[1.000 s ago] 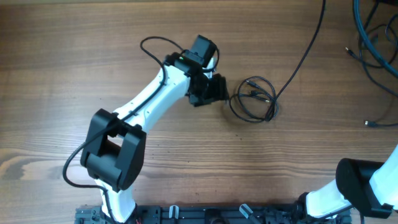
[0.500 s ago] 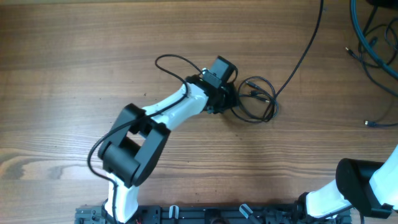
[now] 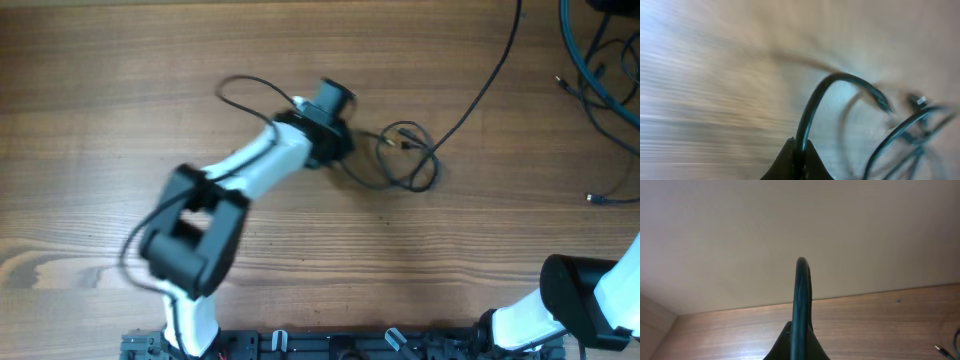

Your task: Untangle cables

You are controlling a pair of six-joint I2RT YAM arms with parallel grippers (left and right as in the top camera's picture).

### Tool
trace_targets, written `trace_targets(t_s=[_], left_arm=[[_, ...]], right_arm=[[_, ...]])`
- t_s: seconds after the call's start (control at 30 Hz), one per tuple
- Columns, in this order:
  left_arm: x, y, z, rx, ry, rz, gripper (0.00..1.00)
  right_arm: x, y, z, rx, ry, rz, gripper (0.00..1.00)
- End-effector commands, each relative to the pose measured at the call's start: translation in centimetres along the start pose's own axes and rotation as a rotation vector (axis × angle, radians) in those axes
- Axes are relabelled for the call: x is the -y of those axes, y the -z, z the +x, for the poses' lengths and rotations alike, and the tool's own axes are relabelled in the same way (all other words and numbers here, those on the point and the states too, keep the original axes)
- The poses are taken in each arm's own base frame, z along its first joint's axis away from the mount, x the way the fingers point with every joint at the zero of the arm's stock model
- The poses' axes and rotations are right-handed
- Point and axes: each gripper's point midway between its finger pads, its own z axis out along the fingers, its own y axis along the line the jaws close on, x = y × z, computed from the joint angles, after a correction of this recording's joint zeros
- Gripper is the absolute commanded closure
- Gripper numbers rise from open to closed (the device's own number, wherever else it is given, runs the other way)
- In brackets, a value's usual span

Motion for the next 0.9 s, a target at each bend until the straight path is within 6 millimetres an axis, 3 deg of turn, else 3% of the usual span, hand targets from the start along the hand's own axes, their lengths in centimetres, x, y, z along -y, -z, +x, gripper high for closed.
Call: trace_targets(t_s=[0.0,0.1,0.23,0.33,0.43,0.57,0.7,0.87], left_arm=[[-3.1,8.4,-6.8,0.186,0.032,0.012,0.96],[-6.4,11.6,-8.8,0.224,0.045,-0.024,0.96],[-10.9,12.7,-9.7,0.212,0.112,-0.097,0.96],[-12.1,12.9,-9.9,0.205,0.140,-0.115,0.96],[-12.2,12.9,-9.8,0.204,0.141,-0.121,0.96],[-12.6,13.0,-9.9,0.213,0.143,-0.139,0.96],[-13.4,12.5,-9.1,0.180,0.155,-0.180,0.96],[-14.7,10.0,-7.9,0.101,0.169,-0.229,0.96]], right_arm=[[1.1,-1.3,0.3,-0.019,0.010,0.041,0.96],[1.6,-2.1,0.7,-0.034,0.005,0.053,0.96],[3.1,-3.4,1.3,-0.059,-0.005,0.111,0.96],[3.9,-4.2,1.5,-0.071,-0.009,0.141,0.96],[7.3,-3.7,0.7,-0.017,-0.060,0.329,0.96],[11.7,-1.6,-3.0,0.148,-0.127,0.464,0.96],[11.2,2.0,-7.5,0.300,-0.194,0.232,0.96],[12.1,9.6,-11.9,0.486,-0.258,0.091,0.96]])
